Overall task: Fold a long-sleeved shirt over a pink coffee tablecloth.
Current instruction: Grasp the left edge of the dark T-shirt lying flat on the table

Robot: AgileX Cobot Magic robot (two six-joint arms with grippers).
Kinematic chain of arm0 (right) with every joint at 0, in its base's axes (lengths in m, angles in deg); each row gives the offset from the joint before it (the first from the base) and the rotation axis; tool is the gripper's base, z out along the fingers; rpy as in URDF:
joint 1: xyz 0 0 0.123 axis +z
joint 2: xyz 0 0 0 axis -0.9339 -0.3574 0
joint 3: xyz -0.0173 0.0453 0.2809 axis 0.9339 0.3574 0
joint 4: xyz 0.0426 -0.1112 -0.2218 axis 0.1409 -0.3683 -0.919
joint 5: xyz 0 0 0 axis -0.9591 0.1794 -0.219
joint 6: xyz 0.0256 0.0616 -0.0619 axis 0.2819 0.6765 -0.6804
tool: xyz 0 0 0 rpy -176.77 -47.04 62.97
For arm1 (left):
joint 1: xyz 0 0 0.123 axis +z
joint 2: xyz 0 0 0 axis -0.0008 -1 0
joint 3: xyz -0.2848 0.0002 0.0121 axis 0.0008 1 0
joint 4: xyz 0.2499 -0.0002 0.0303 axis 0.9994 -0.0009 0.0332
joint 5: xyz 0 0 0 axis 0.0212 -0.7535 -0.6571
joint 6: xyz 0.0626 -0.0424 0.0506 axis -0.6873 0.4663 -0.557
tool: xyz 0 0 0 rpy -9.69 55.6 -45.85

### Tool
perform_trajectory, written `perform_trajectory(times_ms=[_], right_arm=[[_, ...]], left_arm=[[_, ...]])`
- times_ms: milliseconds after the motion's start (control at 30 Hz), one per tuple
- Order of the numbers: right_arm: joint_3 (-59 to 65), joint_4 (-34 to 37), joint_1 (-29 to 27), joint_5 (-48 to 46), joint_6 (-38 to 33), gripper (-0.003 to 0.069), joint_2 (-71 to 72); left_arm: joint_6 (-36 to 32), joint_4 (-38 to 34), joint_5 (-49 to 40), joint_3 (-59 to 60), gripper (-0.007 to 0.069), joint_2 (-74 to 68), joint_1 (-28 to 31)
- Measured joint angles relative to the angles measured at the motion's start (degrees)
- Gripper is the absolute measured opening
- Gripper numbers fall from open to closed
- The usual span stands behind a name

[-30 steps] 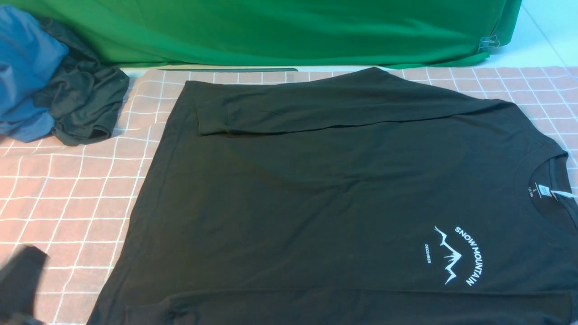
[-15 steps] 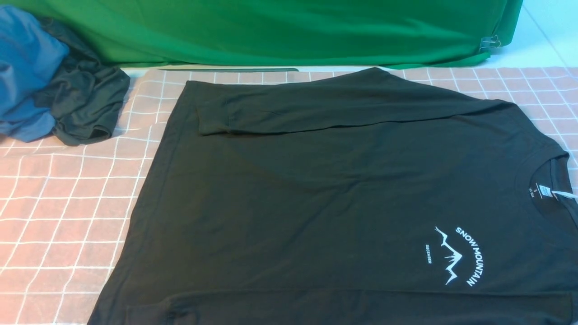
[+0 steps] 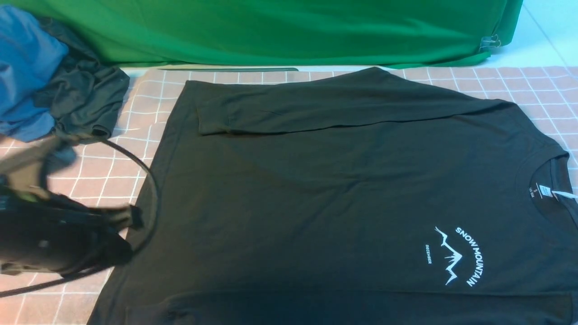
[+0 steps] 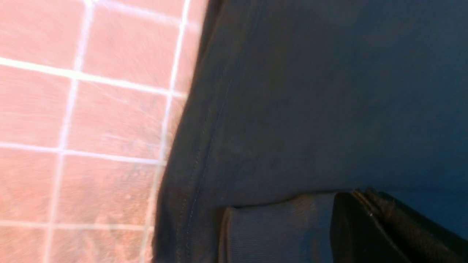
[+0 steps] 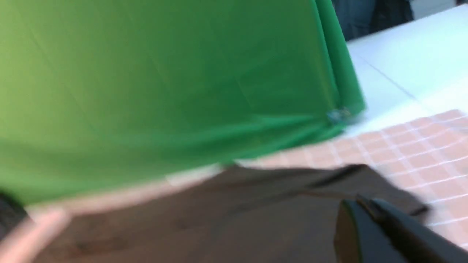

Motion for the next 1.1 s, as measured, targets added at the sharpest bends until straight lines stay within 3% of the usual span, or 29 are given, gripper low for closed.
perform_trajectory(times_ms=[167,367,567,800,1000,1100], right_arm=[[-12.67,0.00,0.00,-13.84,-8.69,0.0040,-15.20],[-15.23,1.52,0.00,-15.42,-13.77,0.0038,-23.37],[-15.30,2.63,0.00,-15.42,-15.02,0.0038,-24.18],[-15.30,2.86,0.00,-15.42,-15.02,0.0038,-24.18],[-15.30,2.92,0.00,-15.37,-15.12,0.0038,-24.18],[-15.30,2.96,0.00,-15.26,-15.12,0.0038,-24.18]], left_arm=[[-2.29,-0.95,-0.76,-0.17,0.0015,-6.58,-4.75],[-0.06,-0.15,-0.37,-0.17,0.0015,-11.86,-10.38],[0.10,4.21,1.12,-0.21,0.0019,-12.77,-10.50],[0.10,9.64,1.03,-0.21,0.0214,-12.77,-10.50],[-0.34,12.23,0.29,-0.21,0.0482,-13.63,-10.50],[-1.01,12.43,-0.19,-0.21,0.0556,-15.52,-10.50]])
